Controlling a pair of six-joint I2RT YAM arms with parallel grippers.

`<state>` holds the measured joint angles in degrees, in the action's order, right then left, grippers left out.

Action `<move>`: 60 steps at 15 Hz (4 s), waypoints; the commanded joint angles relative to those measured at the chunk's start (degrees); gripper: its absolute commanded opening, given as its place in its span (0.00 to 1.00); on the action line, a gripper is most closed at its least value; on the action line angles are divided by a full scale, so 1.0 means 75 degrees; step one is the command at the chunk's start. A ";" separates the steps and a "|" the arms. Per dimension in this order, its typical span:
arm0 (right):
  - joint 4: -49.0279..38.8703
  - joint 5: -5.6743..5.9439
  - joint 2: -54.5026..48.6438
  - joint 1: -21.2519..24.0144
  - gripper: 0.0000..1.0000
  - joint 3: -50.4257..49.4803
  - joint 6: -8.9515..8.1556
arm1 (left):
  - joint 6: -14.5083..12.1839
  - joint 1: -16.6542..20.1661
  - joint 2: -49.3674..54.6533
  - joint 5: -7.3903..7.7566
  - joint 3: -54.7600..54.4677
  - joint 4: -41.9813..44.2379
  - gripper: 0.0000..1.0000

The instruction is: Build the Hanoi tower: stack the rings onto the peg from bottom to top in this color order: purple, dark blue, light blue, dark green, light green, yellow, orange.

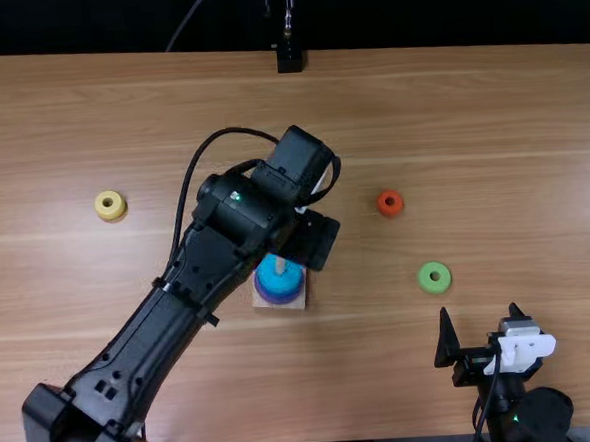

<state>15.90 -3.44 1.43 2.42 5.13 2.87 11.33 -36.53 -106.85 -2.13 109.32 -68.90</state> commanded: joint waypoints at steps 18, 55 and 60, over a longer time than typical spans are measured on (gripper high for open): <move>0.0321 -0.0047 -0.0191 0.0112 1.00 -0.0519 0.0025 | -0.0400 0.2703 0.3395 0.0017 -0.5189 0.0764 1.00; 0.0321 -0.0033 -0.0191 0.0112 1.00 -0.0531 0.0025 | -0.1033 0.2680 0.0688 0.0172 -0.6361 0.4111 0.31; 0.0321 -0.0033 -0.0191 0.0112 1.00 -0.0531 0.0025 | -0.0949 0.2680 0.0770 0.0115 -0.6337 0.4083 0.00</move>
<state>15.90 -3.44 1.43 2.42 5.13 2.90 4.51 -16.40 -100.49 -1.13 60.05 -38.20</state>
